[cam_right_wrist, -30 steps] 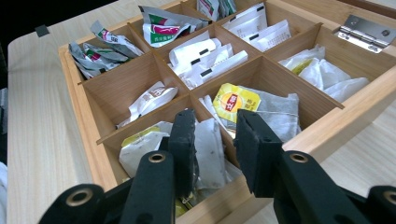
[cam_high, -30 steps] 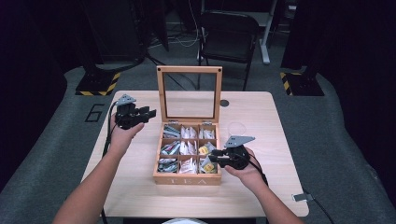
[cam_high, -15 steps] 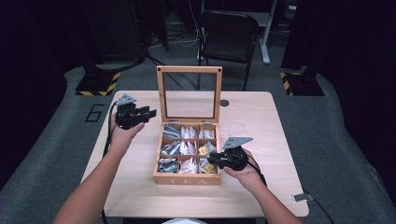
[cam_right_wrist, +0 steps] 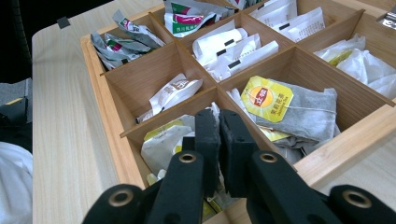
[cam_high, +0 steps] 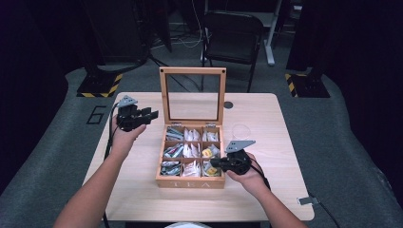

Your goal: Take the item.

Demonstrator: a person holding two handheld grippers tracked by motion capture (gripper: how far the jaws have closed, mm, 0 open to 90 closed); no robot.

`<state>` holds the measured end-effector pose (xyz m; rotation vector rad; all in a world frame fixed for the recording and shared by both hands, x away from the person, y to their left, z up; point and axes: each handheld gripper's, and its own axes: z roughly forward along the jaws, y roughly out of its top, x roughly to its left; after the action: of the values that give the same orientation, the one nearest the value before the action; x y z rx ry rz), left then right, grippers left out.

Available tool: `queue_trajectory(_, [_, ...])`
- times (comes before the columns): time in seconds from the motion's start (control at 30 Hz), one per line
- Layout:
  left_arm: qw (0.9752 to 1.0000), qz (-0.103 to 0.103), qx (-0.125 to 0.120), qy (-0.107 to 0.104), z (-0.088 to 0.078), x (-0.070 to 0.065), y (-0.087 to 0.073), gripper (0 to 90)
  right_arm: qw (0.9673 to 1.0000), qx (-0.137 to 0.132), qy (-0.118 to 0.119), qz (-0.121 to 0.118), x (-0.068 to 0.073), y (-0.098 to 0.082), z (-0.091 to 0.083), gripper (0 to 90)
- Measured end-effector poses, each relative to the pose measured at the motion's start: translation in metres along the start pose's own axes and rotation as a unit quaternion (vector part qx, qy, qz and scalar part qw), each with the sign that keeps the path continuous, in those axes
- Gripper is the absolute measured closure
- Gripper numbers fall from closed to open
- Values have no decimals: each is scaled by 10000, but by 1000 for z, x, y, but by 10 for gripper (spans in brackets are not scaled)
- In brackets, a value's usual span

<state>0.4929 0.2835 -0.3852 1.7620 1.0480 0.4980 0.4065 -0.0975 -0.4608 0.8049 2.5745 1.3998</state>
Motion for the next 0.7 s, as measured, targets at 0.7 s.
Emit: queue_trajectory(0.7, [10000,16,7,-31,-1,-1,0,567,9999,-102,-11,-120,1,5,-4,900])
